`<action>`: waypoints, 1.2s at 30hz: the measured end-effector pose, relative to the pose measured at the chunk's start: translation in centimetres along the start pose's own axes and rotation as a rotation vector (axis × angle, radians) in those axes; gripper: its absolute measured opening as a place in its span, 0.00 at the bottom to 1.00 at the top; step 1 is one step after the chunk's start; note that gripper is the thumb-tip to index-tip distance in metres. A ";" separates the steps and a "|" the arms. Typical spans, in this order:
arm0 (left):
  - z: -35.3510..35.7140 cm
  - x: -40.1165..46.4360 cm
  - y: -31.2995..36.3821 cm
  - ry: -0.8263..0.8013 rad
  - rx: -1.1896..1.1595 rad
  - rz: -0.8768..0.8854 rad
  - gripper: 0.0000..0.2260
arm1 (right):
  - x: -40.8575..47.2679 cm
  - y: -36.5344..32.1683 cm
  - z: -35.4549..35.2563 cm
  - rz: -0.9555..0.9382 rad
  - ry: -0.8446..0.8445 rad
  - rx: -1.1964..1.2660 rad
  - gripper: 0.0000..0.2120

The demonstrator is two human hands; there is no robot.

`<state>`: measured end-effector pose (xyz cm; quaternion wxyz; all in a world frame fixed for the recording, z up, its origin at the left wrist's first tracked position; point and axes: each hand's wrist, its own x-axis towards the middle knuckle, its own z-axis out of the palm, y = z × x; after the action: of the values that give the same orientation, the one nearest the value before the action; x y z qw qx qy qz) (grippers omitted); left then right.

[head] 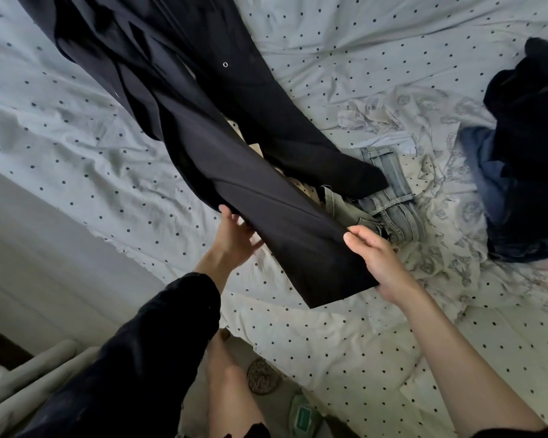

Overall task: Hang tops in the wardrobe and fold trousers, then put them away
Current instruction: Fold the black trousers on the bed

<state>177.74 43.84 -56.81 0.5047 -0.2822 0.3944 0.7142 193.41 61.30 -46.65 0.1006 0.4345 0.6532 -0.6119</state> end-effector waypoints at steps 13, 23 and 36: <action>-6.8 -4.0 0.7 0.413 0.221 0.153 0.02 | 2.0 2.2 2.6 0.005 0.149 -0.631 0.09; -10.0 -5.9 0.2 0.572 0.603 0.102 0.10 | 3.1 3.6 5.6 0.174 0.047 -0.974 0.08; -3.5 -2.9 2.6 0.611 1.298 0.523 0.14 | 11.7 -1.2 0.1 0.049 0.719 -0.554 0.19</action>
<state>176.26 38.96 -55.59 0.2523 -0.0115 0.9112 0.3254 185.49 66.61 -53.61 -0.0057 0.5914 0.7753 -0.2215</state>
